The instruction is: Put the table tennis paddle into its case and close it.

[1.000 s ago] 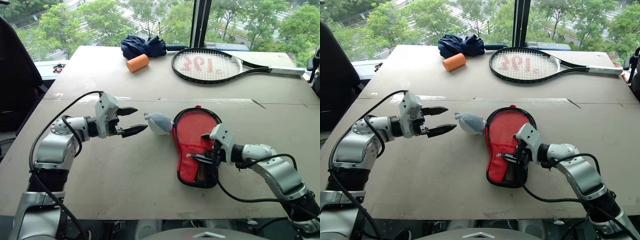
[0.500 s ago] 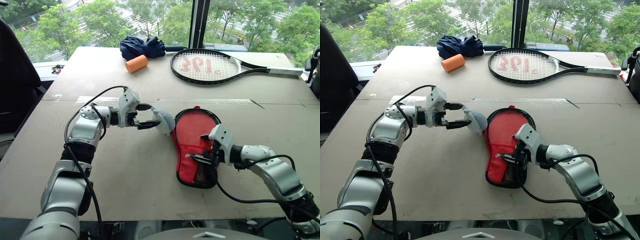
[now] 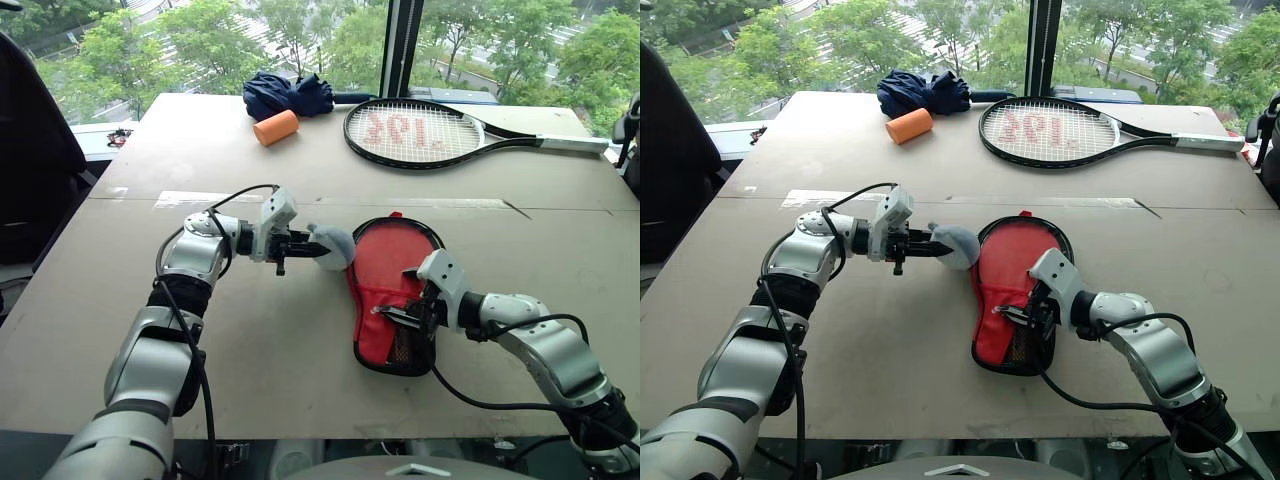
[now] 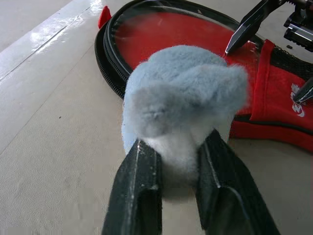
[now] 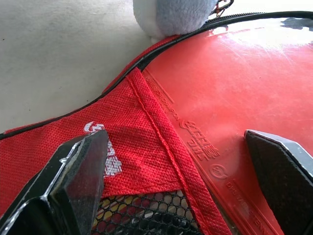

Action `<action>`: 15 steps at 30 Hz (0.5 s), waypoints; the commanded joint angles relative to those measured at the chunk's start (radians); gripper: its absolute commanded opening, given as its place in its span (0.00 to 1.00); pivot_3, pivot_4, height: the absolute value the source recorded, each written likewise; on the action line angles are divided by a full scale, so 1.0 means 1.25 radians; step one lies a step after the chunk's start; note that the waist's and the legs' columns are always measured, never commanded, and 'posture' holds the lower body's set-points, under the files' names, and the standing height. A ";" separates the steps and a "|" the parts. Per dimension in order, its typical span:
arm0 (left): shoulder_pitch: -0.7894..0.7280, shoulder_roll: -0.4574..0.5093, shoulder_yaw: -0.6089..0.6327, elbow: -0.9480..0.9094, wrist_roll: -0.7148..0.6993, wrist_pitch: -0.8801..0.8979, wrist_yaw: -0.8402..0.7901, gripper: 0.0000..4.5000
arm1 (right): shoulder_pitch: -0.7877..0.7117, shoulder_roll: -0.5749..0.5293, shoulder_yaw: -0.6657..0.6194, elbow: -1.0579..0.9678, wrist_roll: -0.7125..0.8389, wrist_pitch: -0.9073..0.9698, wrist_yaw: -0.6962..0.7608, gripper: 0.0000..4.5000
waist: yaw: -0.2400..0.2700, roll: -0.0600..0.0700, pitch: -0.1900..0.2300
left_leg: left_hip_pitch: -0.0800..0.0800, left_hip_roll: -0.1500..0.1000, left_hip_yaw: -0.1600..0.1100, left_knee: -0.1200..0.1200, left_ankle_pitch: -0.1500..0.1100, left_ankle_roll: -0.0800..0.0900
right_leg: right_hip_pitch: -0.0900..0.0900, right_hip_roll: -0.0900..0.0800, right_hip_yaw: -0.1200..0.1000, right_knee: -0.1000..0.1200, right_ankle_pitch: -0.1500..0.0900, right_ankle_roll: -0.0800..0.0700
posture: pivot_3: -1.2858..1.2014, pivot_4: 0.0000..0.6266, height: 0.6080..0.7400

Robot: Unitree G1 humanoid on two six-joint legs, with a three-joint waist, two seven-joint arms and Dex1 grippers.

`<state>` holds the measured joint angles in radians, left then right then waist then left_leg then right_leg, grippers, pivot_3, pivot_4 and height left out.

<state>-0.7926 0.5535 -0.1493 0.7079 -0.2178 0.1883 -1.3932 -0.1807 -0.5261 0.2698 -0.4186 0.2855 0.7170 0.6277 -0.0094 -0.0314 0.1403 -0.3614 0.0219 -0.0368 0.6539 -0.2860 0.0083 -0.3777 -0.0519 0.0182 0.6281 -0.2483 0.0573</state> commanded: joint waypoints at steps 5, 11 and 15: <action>-0.168 -0.025 0.027 0.225 0.085 -0.162 0.139 0.02 | 0.006 -0.021 0.030 0.039 -0.023 0.062 -0.004 1.00 | -0.001 0.000 0.000 | 0.000 0.000 0.000 0.000 0.000 0.000 | 0.000 0.000 0.000 0.000 0.000 0.000 | 0.52 0.24 1.00; -0.279 -0.087 0.003 0.394 0.194 -0.284 0.300 0.02 | -0.001 -0.025 0.037 0.043 -0.022 0.079 -0.002 1.00 | 0.000 0.000 0.000 | 0.000 0.000 0.000 0.000 0.000 0.000 | 0.000 0.000 0.000 0.000 0.000 0.000 | 0.52 0.24 1.00; -0.328 -0.144 -0.017 0.453 0.261 -0.326 0.425 0.02 | -0.001 -0.022 0.038 0.041 -0.021 0.083 -0.006 1.00 | 0.005 -0.001 0.000 | 0.000 -0.001 -0.001 0.001 0.000 0.000 | 0.000 0.000 -0.001 0.000 0.001 0.002 | 0.52 0.24 1.00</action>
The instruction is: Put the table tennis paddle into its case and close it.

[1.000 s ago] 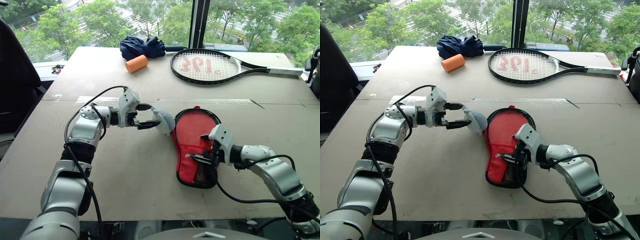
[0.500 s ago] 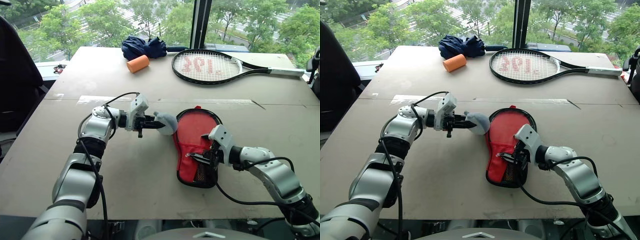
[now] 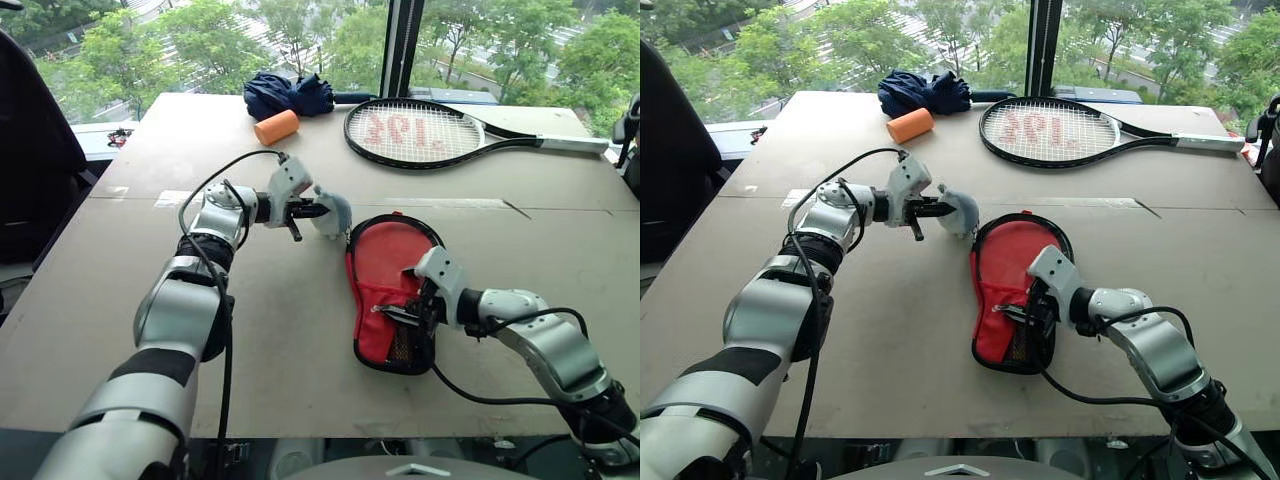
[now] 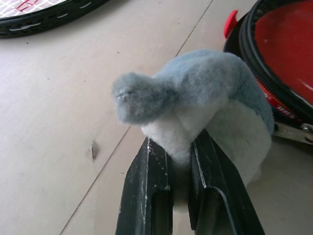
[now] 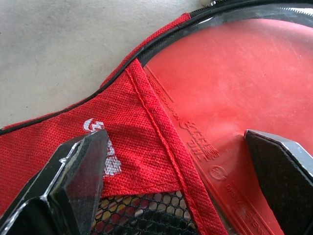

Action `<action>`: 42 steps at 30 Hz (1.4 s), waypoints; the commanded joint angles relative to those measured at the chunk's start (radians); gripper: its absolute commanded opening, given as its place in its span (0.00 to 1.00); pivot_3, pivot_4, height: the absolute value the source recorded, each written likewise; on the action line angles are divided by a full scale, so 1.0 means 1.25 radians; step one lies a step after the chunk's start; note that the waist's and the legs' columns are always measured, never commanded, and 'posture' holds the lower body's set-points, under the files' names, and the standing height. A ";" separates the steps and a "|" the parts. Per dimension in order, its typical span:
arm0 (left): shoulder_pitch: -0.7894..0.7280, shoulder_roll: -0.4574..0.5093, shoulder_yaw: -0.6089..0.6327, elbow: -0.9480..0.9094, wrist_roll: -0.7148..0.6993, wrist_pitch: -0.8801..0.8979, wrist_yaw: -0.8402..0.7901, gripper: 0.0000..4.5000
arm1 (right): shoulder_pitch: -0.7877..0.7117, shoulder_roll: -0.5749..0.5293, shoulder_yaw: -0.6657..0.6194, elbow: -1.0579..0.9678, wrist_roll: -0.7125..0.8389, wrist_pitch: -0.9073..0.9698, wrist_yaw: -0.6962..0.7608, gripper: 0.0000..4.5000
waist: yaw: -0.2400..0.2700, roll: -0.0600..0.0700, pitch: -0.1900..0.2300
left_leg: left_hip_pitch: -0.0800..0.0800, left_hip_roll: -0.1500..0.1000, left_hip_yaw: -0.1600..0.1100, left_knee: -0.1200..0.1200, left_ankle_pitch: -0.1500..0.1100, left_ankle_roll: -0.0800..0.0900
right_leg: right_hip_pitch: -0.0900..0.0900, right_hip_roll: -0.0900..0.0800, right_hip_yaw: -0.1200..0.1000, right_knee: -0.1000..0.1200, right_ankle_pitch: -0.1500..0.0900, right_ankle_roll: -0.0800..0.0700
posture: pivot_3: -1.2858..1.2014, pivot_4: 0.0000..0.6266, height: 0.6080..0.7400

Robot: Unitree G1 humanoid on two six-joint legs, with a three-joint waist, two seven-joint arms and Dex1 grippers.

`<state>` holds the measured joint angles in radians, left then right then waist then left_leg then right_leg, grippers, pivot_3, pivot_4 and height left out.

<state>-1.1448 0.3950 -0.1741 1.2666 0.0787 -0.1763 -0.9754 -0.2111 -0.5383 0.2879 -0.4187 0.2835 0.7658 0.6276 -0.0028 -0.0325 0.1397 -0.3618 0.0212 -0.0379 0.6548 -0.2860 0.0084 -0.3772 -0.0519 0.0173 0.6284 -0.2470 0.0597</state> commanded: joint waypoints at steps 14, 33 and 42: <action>-0.170 -0.191 -0.003 0.072 0.146 -0.003 0.402 0.02 | 0.041 -0.013 0.038 0.020 -0.019 0.063 -0.015 1.00 | 0.011 0.000 0.000 | 0.000 -0.001 0.000 0.000 0.000 0.000 | 0.000 0.000 0.001 -0.001 0.002 0.004 | 0.52 0.24 1.00; -0.219 -0.351 -0.004 0.076 0.220 0.015 0.642 0.02 | 0.042 0.006 0.051 0.029 -0.025 0.056 -0.025 1.00 | 0.011 0.000 0.000 | -0.001 -0.001 0.000 0.000 0.000 0.000 | 0.000 0.000 0.001 -0.001 0.002 0.004 | 0.52 0.24 1.00; -0.233 -0.474 0.136 0.061 0.078 0.005 0.517 0.02 | 0.042 0.017 0.047 0.032 -0.028 0.056 -0.030 1.00 | 0.012 0.000 0.000 | -0.001 -0.001 0.000 0.000 0.000 0.000 | 0.000 0.000 0.001 -0.001 0.002 0.004 | 0.52 0.24 1.00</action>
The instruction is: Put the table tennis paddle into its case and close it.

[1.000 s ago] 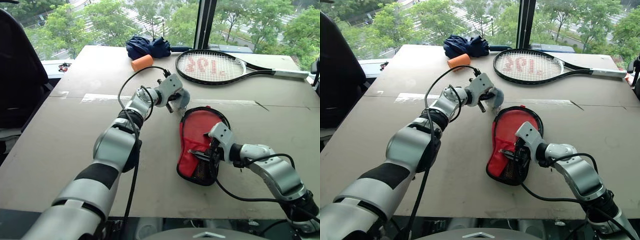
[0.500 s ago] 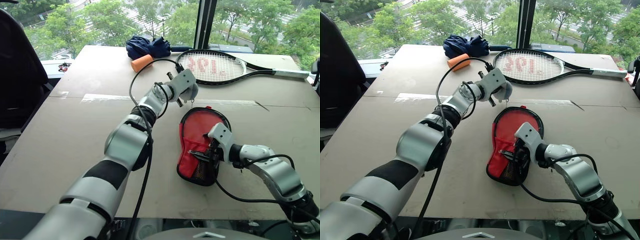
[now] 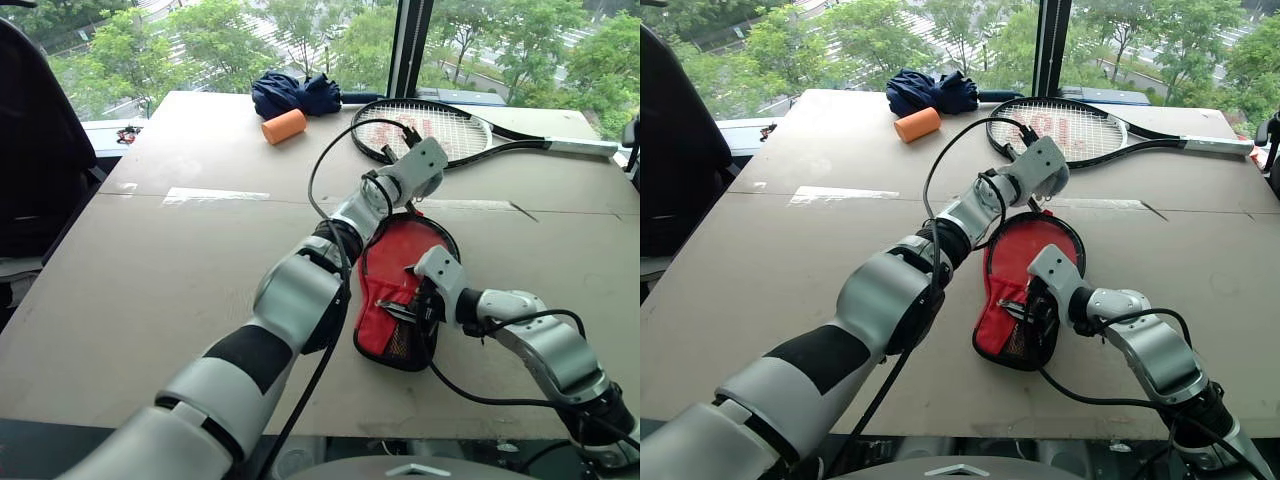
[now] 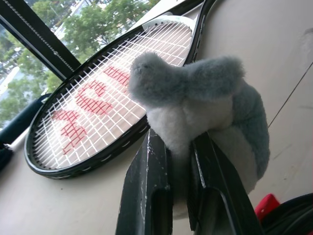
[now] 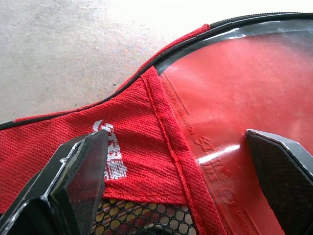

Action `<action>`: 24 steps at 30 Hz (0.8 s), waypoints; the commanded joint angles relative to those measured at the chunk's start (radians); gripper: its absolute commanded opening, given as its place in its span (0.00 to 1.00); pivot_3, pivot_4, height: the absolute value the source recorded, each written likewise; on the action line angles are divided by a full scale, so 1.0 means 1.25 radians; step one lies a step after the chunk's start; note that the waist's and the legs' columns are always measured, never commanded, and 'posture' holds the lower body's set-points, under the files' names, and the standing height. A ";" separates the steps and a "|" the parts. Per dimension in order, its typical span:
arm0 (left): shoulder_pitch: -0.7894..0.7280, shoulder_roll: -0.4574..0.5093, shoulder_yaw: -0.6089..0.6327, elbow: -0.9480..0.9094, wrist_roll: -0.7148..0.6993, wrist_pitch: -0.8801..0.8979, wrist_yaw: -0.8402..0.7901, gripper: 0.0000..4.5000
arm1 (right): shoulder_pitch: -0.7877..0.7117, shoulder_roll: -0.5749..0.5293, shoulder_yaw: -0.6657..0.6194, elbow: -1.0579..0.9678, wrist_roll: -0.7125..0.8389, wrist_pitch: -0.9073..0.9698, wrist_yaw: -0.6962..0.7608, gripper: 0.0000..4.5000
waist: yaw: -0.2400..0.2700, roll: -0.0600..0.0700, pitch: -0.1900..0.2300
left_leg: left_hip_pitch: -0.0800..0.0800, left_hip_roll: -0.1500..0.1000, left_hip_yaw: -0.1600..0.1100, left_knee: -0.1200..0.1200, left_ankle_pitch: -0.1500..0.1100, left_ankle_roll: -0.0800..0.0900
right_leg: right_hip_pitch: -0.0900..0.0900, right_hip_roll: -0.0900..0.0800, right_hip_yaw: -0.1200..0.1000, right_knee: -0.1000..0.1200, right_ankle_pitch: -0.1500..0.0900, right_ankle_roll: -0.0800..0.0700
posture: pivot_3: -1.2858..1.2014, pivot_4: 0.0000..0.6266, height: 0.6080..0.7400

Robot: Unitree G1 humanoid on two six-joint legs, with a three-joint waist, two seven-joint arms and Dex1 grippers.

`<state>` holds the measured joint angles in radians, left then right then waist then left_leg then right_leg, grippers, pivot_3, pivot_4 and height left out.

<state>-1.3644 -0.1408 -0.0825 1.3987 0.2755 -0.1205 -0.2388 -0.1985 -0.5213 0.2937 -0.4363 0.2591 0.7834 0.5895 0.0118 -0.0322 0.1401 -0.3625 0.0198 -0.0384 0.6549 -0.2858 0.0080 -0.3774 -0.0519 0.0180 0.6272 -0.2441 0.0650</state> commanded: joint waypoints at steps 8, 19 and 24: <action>-0.049 -0.053 0.098 -0.050 -0.123 -0.031 -0.220 0.02 | 0.029 0.017 0.043 0.058 -0.019 0.034 0.001 1.00 | 0.000 0.002 0.000 | 0.000 0.000 0.000 0.000 0.000 0.000 | 0.000 0.000 0.000 0.000 0.000 0.000 | 0.52 0.24 1.00; -0.055 -0.007 0.156 -0.066 -0.195 -0.041 -0.293 0.55 | 0.028 0.017 0.043 0.061 -0.022 0.032 0.008 1.00 | -0.005 0.003 -0.001 | 0.000 0.000 0.000 0.000 0.000 0.000 | 0.000 0.000 0.000 0.000 0.000 0.000 | 0.52 0.24 1.00; -0.042 0.039 0.185 -0.098 -0.249 -0.043 -0.428 0.55 | 0.031 0.018 0.044 0.063 -0.021 0.028 0.011 1.00 | -0.012 0.003 -0.001 | 0.000 0.000 -0.001 0.000 0.000 0.000 | 0.000 0.000 0.000 0.000 0.000 0.000 | 0.52 0.24 1.00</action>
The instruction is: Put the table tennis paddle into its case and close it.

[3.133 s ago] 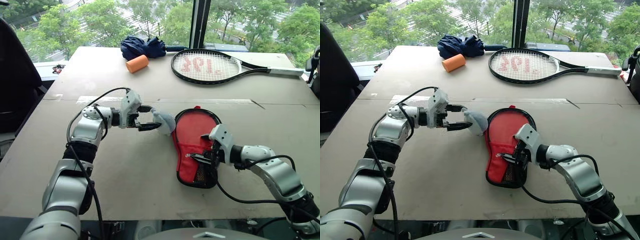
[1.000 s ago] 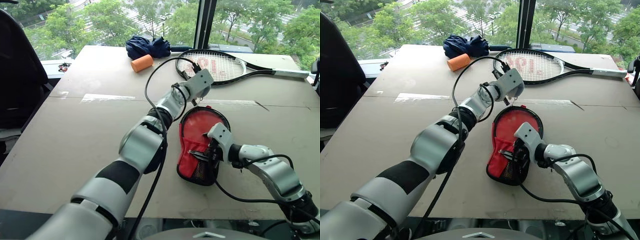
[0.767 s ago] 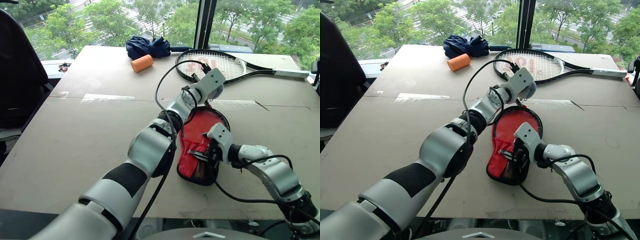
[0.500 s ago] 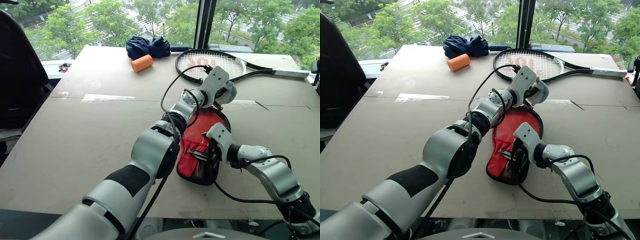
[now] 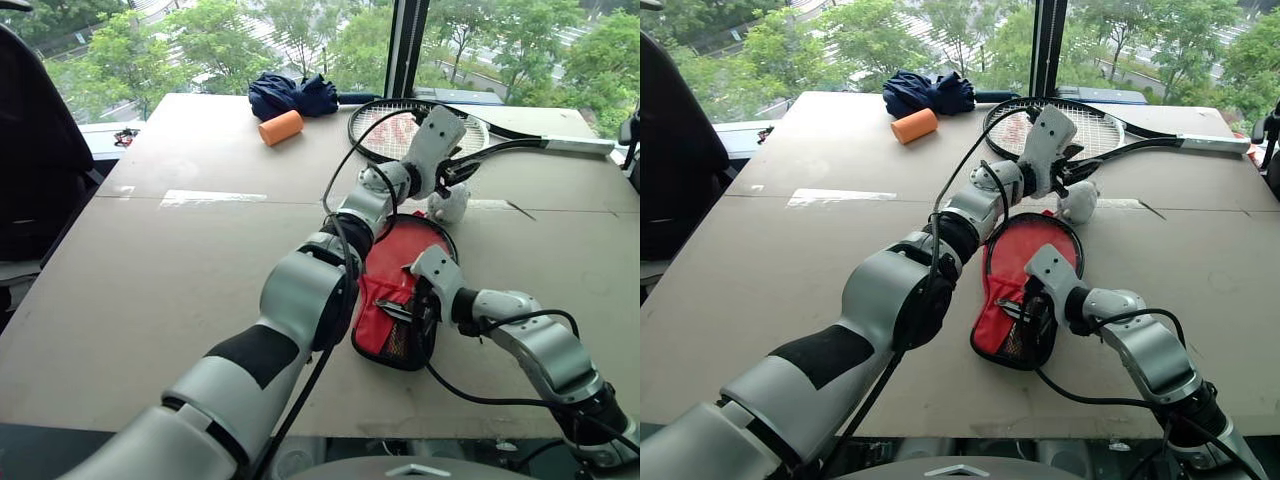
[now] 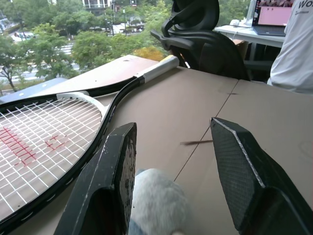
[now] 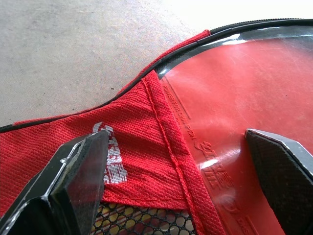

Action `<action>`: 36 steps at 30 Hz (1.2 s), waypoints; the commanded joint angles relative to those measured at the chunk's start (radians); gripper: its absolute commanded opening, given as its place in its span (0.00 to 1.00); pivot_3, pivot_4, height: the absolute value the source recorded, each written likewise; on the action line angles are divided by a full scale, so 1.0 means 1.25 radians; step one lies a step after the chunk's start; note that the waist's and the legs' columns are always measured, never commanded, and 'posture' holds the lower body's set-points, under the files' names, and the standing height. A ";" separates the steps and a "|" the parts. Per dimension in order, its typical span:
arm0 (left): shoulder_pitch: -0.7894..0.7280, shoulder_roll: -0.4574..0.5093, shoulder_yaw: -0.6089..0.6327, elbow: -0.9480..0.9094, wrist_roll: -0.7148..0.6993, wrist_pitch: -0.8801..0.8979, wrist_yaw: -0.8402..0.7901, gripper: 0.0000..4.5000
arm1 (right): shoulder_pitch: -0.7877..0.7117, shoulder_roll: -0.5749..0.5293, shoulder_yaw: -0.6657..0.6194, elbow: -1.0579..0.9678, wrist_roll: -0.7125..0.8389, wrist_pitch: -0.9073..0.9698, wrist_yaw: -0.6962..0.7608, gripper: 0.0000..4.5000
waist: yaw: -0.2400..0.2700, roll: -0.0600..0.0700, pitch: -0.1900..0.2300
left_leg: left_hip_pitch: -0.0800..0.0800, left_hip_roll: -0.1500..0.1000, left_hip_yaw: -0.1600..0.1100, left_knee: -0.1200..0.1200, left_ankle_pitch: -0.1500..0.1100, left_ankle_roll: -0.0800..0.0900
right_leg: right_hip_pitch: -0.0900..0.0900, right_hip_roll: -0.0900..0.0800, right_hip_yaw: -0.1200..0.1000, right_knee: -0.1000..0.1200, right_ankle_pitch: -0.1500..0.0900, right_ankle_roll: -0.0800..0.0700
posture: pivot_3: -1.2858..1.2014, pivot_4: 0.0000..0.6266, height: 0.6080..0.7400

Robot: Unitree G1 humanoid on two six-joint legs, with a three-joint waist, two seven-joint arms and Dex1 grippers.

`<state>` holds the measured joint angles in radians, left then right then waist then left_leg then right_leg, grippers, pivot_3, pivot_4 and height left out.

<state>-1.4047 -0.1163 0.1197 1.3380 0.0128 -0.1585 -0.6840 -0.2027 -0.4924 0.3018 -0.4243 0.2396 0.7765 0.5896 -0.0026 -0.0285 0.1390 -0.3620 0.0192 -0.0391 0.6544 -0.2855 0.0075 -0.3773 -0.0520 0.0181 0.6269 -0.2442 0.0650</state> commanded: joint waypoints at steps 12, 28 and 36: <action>0.191 0.147 -0.059 -0.157 -0.024 0.053 -0.288 0.55 | 0.067 -0.013 -0.042 -0.024 0.042 0.018 0.023 1.00 | -0.002 0.003 -0.002 | -0.001 0.000 -0.002 -0.001 0.000 0.000 | 0.000 0.000 -0.001 0.000 0.000 0.000 | 0.52 0.24 1.00; 0.389 0.180 -0.290 -0.241 0.139 0.048 -0.227 0.55 | -0.057 -0.059 -0.355 -0.044 0.208 0.068 -0.029 1.00 | -0.004 0.002 -0.002 | 0.000 -0.003 -0.004 0.000 0.000 0.000 | 0.001 0.000 0.000 0.000 0.000 0.000 | 0.52 0.24 1.00; 0.409 0.174 -0.268 -0.307 0.083 0.125 -0.232 0.55 | -0.301 0.082 -0.328 0.353 0.042 -0.034 -0.243 1.00 | -0.007 0.006 -0.004 | 0.000 -0.005 -0.008 0.000 0.000 0.000 | 0.000 0.000 0.000 0.001 0.000 0.000 | 0.52 0.24 1.00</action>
<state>-0.9263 0.0950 -0.2013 0.9487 0.1041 -0.0476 -0.9781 -0.5373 -0.3935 -0.0856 -0.0287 0.3126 0.7693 0.3255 -0.0117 -0.0212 0.1340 -0.3618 0.0134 -0.0495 0.6540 -0.2855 0.0077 -0.3770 -0.0521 0.0179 0.6287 -0.2439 0.0645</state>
